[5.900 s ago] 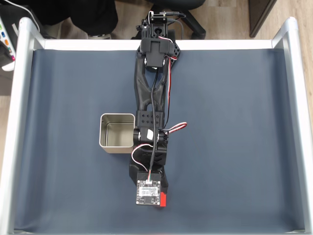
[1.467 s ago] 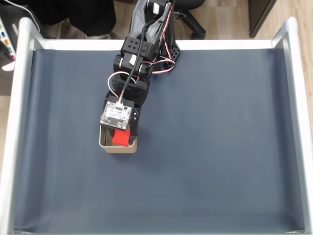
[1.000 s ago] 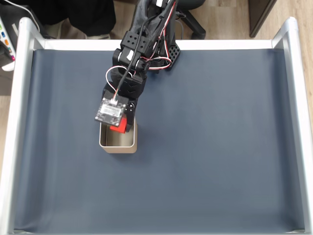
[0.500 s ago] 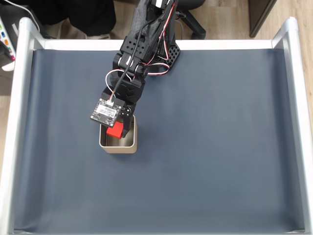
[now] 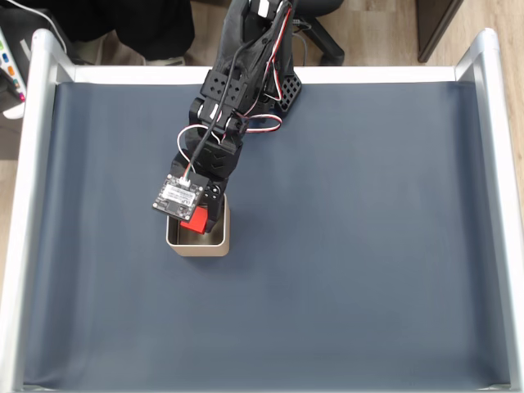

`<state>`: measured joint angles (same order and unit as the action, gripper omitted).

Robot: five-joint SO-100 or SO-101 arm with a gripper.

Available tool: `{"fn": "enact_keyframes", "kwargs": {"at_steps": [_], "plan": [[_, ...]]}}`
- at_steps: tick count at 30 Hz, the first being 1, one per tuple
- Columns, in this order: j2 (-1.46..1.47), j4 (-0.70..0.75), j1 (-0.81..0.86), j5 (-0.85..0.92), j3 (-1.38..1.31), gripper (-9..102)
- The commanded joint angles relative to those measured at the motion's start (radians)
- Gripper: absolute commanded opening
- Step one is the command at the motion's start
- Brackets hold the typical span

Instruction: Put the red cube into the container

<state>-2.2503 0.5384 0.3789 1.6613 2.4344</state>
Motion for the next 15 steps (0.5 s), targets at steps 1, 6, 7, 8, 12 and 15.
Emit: {"fn": "enact_keyframes", "kwargs": {"at_steps": [1, 6, 7, 8, 12, 15], "plan": [[-0.003, -0.018, 0.006, -0.011, 0.000, 1], [-0.005, -0.028, 0.005, -0.012, 0.002, 7], [-0.003, -0.035, 0.005, -0.015, 0.002, 8], [-0.003, -0.043, 0.005, -0.020, 0.002, 9], [-0.003, -0.061, 0.000, -0.032, 0.002, 13], [-0.003, -0.064, -0.003, -0.040, 0.003, 15]]}}
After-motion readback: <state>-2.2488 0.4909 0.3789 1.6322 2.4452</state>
